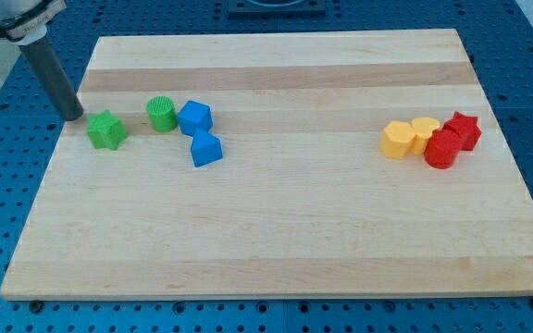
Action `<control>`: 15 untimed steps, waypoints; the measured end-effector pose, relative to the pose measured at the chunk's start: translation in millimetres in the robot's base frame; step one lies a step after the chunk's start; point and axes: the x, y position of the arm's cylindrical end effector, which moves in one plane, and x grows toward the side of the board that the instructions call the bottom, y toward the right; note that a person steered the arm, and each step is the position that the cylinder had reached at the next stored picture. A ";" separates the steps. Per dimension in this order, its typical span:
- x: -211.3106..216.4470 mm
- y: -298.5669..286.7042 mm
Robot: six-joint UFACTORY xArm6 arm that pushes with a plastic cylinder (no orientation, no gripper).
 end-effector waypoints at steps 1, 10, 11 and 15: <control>53.0 0.3; 75.8 56.5; 10.8 79.1; 16.1 178.9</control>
